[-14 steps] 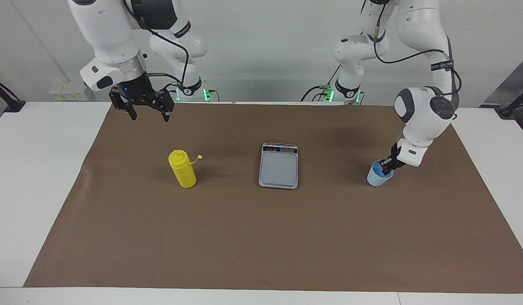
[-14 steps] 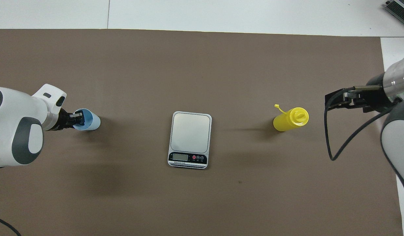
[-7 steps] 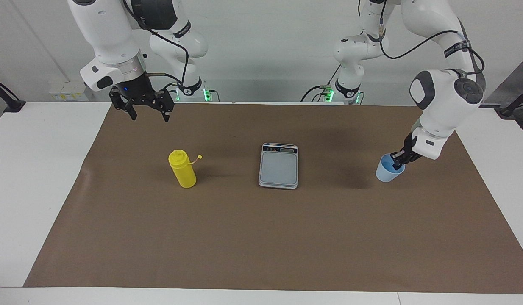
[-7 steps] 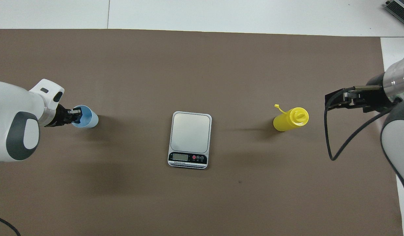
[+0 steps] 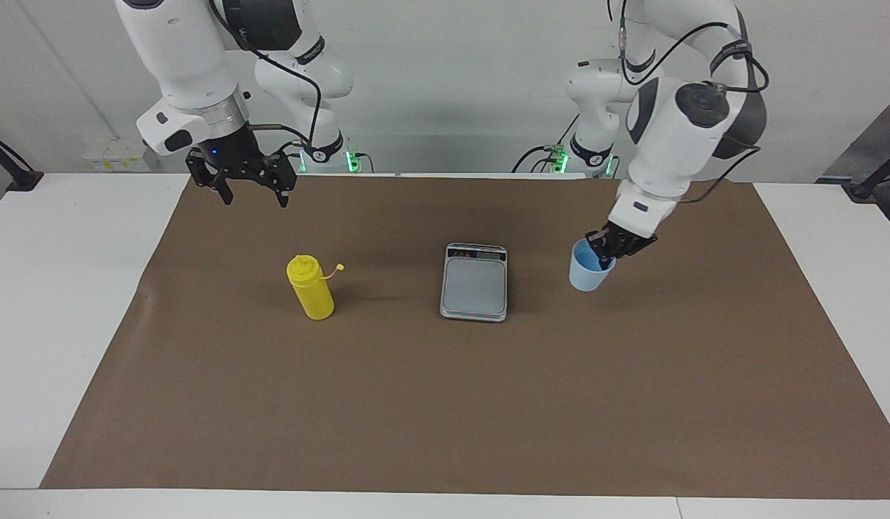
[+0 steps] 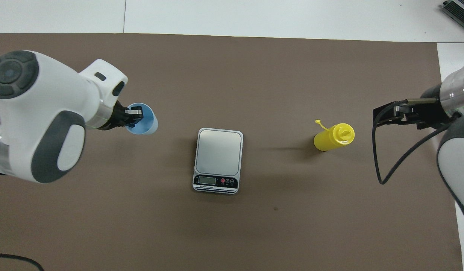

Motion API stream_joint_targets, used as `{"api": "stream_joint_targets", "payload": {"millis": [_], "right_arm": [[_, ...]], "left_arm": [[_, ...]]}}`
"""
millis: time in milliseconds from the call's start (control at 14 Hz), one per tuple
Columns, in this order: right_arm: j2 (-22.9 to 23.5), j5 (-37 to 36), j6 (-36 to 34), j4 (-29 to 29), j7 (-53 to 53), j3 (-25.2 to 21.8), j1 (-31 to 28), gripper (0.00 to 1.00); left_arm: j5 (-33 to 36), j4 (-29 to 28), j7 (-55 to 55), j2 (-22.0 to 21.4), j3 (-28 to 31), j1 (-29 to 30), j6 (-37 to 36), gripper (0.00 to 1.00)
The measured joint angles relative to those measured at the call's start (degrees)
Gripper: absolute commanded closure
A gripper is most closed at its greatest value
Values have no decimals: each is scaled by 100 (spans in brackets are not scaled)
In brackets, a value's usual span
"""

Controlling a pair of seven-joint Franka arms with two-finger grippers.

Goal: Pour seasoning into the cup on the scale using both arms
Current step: 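Carry the blue cup onto the scale with the left gripper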

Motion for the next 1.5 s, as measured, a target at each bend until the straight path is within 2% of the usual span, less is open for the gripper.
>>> {"api": "stream_joint_targets", "payload": {"millis": [214,427,641,926,1495], "right_arm": [[0,0,0,0,0,0,0,0],[0,0,0,-3,0,0,0,0],[0,0,0,-5,0,0,0,0],[0,0,0,-6,0,0,0,0],[-21,0,0,-92,-87,1,1,0]], "left_arm": [[0,-399,-573,70,-15,-754,666,100],[100,-598,-762,225,-13,-1137,981,100],[554,-616,-1335,591,-12,-1430,1318,100],[593,-613,-1400,860,13,-1476,1568,100],[607,-595,-1400,890,68,-1472,1769,100]]}}
